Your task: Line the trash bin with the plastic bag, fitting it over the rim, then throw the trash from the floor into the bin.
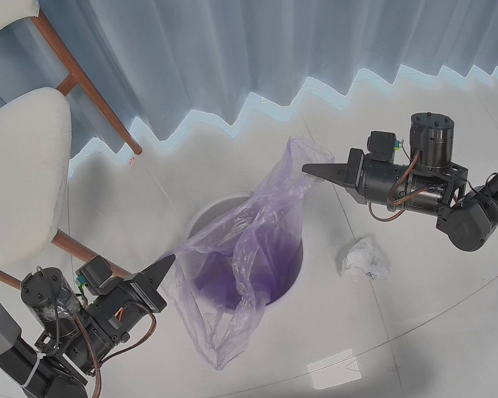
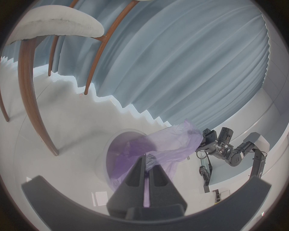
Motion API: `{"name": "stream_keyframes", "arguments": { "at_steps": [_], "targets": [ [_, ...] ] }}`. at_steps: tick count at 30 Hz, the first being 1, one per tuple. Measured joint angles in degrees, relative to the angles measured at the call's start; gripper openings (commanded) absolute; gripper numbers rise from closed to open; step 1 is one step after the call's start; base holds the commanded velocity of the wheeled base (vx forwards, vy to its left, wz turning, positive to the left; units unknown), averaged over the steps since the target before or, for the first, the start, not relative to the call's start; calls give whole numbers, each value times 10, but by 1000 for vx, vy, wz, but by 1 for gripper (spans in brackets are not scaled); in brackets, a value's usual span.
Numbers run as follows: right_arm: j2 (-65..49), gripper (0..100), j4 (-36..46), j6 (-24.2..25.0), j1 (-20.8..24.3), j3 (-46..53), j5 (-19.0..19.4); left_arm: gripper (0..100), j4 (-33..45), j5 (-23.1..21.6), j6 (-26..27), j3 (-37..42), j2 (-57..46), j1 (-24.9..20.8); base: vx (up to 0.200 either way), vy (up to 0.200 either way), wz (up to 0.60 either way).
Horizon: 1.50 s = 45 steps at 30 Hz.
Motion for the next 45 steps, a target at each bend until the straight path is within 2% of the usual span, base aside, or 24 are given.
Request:
{"name": "stream_keyframes", "arguments": {
  "at_steps": [9,18,32,40,41,45],
  "targets": [
    [-24,0,-2,-9,0,44,-1,0,0,25,-1,8,-5,-33,200,0,0],
    [-27,0,-3,-16,-1,52,-8,0,-1,28,0,9,-8,-37,200,0,0],
    [-54,0,-3,-17,15,108,-17,0,0,31,-1,6,-12,-55,0,0,0],
    [-61,0,-16,-41,38,129,-19,0,0,38,0,20,-17,-63,0,0,0],
    [-61,100,-19,-41,42,132,-23,0,0,38,0,20,-17,-63,0,0,0],
    [-62,100,-21,-33,48,134,-59,0,0,38,1,21,-16,-64,0,0,0]
  ]
}}
